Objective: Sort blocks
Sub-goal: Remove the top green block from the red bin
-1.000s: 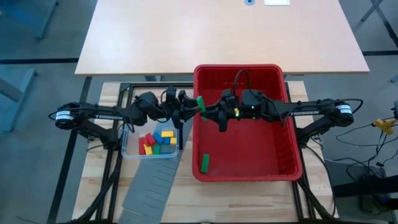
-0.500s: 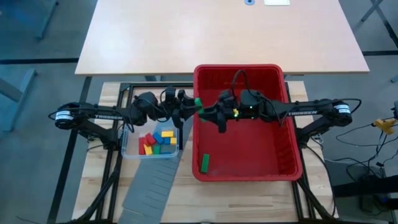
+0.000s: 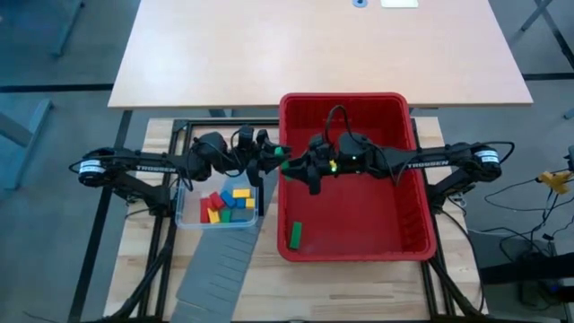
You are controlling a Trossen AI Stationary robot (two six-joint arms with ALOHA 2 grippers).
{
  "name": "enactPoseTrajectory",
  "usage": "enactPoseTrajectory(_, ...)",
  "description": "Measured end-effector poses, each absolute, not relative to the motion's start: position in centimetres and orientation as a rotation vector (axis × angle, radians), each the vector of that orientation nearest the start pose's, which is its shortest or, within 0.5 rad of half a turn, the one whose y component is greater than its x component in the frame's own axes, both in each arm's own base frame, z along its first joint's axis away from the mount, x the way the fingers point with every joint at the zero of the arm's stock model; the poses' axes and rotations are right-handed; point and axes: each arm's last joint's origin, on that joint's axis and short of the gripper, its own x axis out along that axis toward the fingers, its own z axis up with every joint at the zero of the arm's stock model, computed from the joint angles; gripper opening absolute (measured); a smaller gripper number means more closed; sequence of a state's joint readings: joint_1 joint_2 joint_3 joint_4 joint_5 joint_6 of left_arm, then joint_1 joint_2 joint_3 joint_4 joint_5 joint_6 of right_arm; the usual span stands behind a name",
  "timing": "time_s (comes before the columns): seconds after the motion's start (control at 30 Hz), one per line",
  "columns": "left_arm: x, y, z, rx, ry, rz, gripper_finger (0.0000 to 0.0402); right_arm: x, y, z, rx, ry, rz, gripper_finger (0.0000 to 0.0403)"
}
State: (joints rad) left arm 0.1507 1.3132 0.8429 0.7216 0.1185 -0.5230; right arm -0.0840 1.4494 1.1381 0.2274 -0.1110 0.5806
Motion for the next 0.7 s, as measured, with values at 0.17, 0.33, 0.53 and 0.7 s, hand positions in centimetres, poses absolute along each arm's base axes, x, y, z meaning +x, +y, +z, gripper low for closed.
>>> enactPoseTrajectory(0.17, 28.0, 3.9, 32.8, -0.478, -0.179, -0.033, 0.0109, 33.4, -2.8, 34.0, 0.587, 0.083, -0.008, 0.0207)
enactPoseTrajectory(0.33, 25.4, 3.5, 33.7, -0.459, -0.071, -0.004, 0.0109, 33.4, -3.2, 34.0, 0.577, 0.080, -0.018, 0.0217)
enactPoseTrajectory(0.53, 20.8, 3.1, 35.0, -0.428, 0.008, 0.097, 0.0109, 32.8, -4.2, 34.5, 0.532, 0.058, -0.042, 0.0202)
enactPoseTrajectory(0.7, 17.4, 2.9, 35.0, -0.427, 0.089, 0.221, 0.0109, 32.3, -5.0, 34.9, 0.510, 0.046, -0.068, 0.0190)
